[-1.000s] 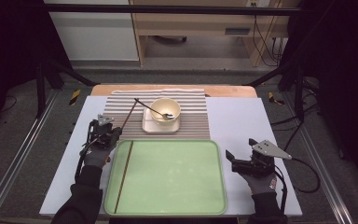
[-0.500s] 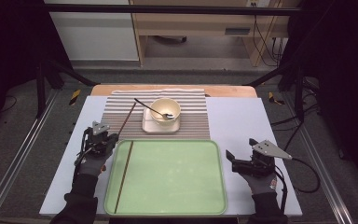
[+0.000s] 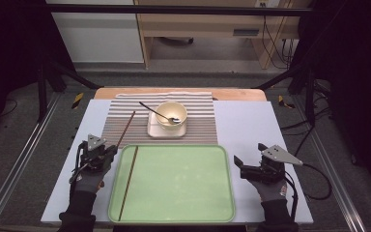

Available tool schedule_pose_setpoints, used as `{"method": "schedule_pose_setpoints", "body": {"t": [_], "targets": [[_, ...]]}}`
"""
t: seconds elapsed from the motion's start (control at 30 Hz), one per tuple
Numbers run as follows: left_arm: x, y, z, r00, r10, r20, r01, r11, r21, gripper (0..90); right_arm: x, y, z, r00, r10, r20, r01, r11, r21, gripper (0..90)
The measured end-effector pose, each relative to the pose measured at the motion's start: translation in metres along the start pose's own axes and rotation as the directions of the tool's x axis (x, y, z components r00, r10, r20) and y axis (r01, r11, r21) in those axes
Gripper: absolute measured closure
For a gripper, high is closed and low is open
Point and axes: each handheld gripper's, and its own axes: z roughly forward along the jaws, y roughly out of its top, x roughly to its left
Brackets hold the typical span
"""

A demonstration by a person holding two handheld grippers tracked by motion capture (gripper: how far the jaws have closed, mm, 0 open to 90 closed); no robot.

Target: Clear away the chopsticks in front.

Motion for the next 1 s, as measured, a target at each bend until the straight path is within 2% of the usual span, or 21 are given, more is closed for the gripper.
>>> {"method": "schedule_pose_setpoints", "body": {"t": [0.33, 0.73, 1.0], "targets": [[-0.010, -0.009, -0.026, 1.0000, -0.005, 0.006, 0.005, 0.9993, -0.036, 84.9, 0.001, 0.000, -0.001, 1.0000, -0.003, 0.001, 0.003, 1.000, -0.001, 2.8], [-0.032, -0.023, -0.035, 0.9996, -0.015, 0.024, 0.016, 0.9992, -0.036, 84.9, 0.001, 0.002, -0.002, 1.0000, 0.001, 0.000, -0.001, 1.000, -0.010, 2.8], [-0.052, -0.032, -0.035, 0.9989, 0.015, 0.045, -0.014, 0.9996, -0.022, 84.9, 0.001, 0.003, -0.003, 1.0000, 0.003, -0.002, -0.003, 1.000, -0.016, 2.8]]}}
